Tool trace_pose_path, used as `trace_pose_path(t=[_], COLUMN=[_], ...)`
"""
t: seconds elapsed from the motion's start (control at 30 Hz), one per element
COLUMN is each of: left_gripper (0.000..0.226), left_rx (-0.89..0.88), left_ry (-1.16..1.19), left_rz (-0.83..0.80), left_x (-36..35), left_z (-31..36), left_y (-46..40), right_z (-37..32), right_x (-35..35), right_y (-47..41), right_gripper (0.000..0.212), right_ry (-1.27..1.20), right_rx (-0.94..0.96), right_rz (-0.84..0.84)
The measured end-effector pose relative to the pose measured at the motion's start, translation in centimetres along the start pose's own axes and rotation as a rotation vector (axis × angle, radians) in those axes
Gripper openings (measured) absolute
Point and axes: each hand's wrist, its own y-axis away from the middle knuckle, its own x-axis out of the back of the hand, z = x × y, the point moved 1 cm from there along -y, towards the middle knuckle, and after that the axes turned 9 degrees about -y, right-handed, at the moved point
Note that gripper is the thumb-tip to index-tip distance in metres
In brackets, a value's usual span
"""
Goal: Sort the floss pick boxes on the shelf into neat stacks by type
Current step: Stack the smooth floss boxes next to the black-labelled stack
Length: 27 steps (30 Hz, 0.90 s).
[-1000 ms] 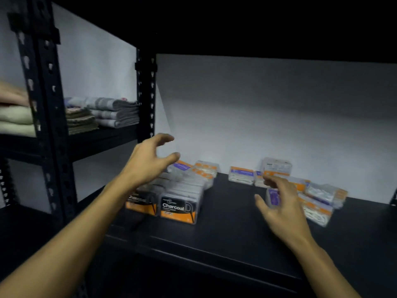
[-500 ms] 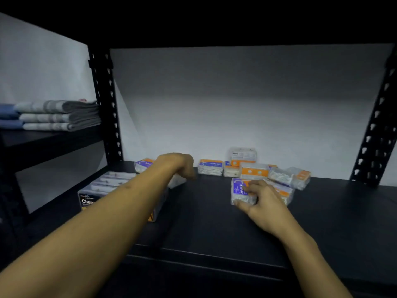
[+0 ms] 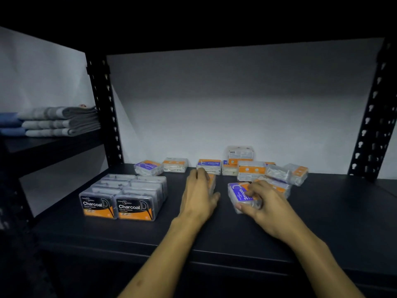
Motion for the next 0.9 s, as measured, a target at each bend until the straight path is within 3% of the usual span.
trace_pose_path(t=[0.17,0.37,0.73,0.9], left_gripper=[0.055,0.034,0.042,0.048], left_rx=[0.16,0.269,0.303,0.299], left_ry=[0.009,0.359,0.347,0.391], left_rz=[-0.09,-0.101,-0.131,-0.149], left_x=[0.2,2.1,1.3,1.8], left_z=[-0.6,-0.5,-1.8,-1.6], left_y=[0.3,1.1,0.3,0.6], right_z=[-0.2,-0.3,-0.5,-0.8], right_x=[0.4,0.9,1.8,1.7], right_y=[1.3,2.3,3.6,3.9], right_gripper=[0.03,0.029,0.026,0.04], right_ry=[-0.021,0.0,-0.012,0.06], right_rx=[0.027,0.019,-0.008,-0.046], right_rz=[0.02,0.042,0.073,0.021])
